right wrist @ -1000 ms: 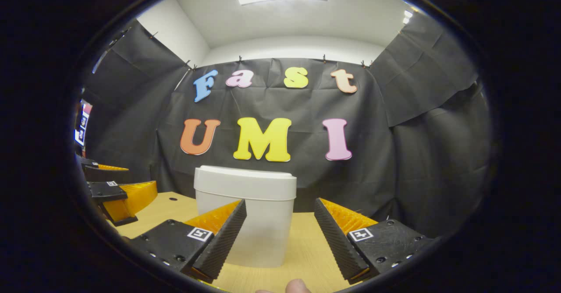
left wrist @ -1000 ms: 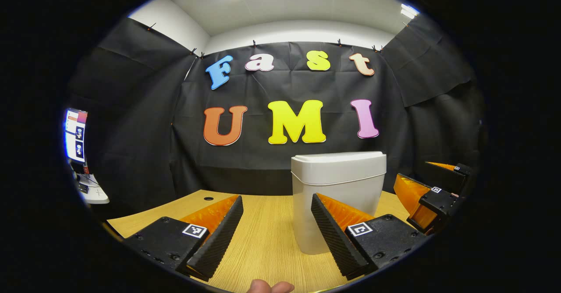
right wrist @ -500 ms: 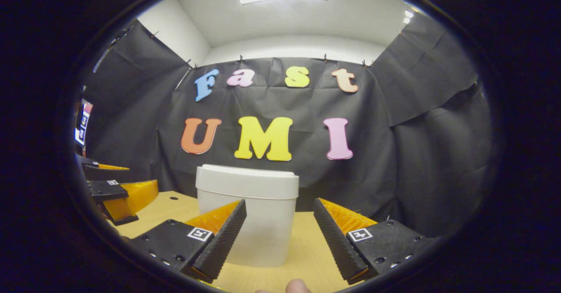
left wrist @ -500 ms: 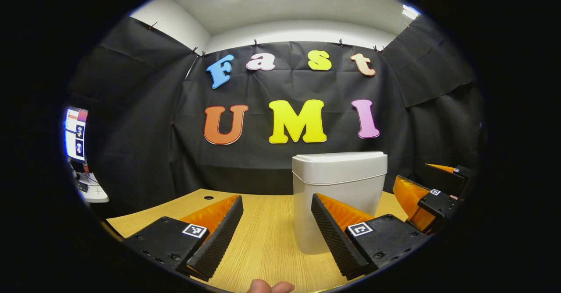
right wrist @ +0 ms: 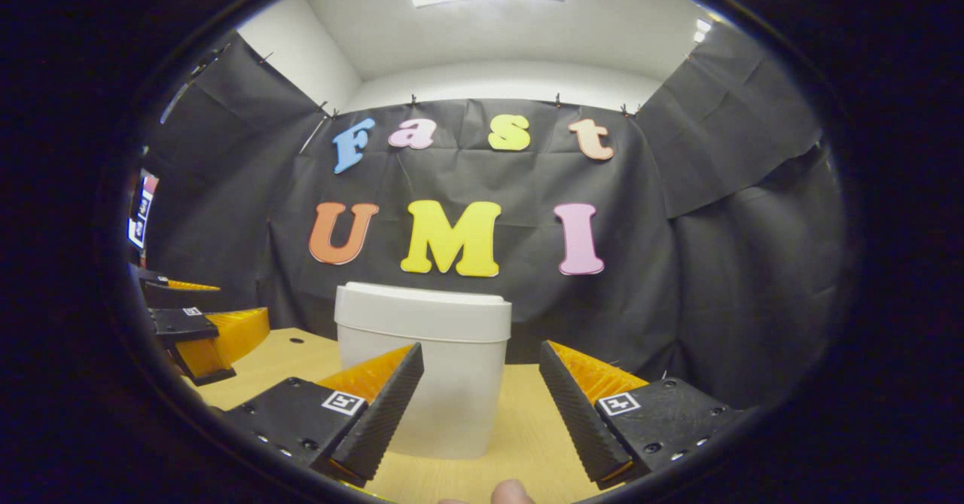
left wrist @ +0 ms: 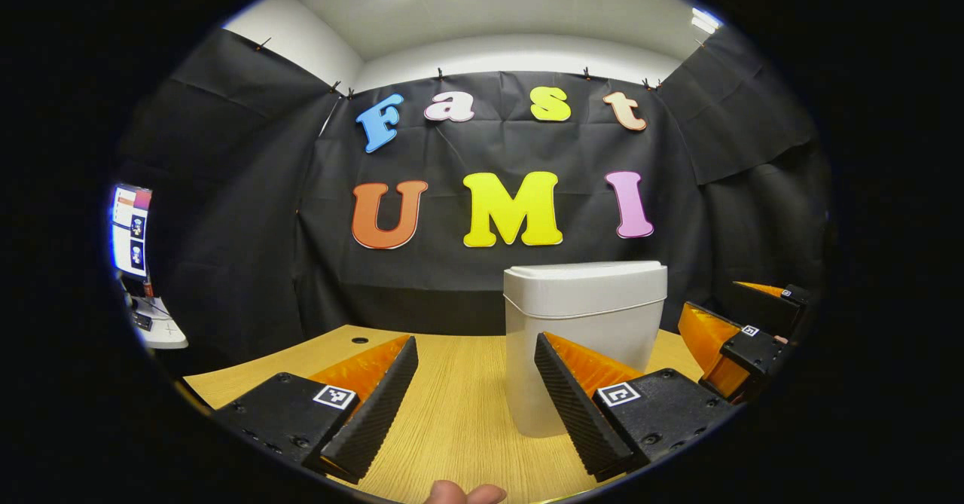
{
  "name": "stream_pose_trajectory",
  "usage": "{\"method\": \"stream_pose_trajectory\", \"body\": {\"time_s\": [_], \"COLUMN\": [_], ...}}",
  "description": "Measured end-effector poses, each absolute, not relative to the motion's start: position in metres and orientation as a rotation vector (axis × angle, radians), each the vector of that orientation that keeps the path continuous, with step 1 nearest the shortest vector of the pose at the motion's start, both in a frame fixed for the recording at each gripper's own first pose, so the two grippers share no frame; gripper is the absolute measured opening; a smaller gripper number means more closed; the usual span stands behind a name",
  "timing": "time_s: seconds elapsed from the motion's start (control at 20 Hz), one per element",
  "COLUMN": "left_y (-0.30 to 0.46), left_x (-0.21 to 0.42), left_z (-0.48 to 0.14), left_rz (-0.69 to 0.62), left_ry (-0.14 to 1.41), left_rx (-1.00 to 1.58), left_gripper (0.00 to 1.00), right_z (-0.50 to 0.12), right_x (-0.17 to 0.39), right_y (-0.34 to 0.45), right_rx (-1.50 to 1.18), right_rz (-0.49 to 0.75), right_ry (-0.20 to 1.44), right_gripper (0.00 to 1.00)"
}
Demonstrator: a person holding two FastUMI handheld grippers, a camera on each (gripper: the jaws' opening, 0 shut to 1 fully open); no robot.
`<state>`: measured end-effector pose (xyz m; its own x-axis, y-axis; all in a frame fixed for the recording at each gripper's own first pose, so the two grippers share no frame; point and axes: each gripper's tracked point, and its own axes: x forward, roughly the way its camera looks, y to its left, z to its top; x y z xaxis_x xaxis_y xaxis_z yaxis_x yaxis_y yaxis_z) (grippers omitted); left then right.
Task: Press the lid of the desktop garbage bin to open it, pick up the crumpled paper on the desktop and throw it into the bin, then pick up the pop can on the desktop and drop it into the bin, and finally close the garbage bin lid.
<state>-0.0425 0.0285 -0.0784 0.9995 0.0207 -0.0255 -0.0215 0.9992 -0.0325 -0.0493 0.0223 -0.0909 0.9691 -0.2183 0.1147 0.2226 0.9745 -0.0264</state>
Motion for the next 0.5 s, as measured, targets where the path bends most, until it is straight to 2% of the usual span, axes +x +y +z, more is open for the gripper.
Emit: {"method": "stream_pose_trajectory", "body": {"time_s": [0.5], "left_y": [0.0309], "left_x": [-0.0424], "left_z": [-0.0773], "left_rz": [0.023], "left_ry": [0.026], "left_rx": [-0.038], "left_gripper": [1.0], "right_z": [-0.0921], "right_x": [-0.0517], "right_y": [0.024], "right_rx": [-0.034], "right_rz": [-0.225], "right_ry": [-0.104], "right_gripper": [0.96]}}
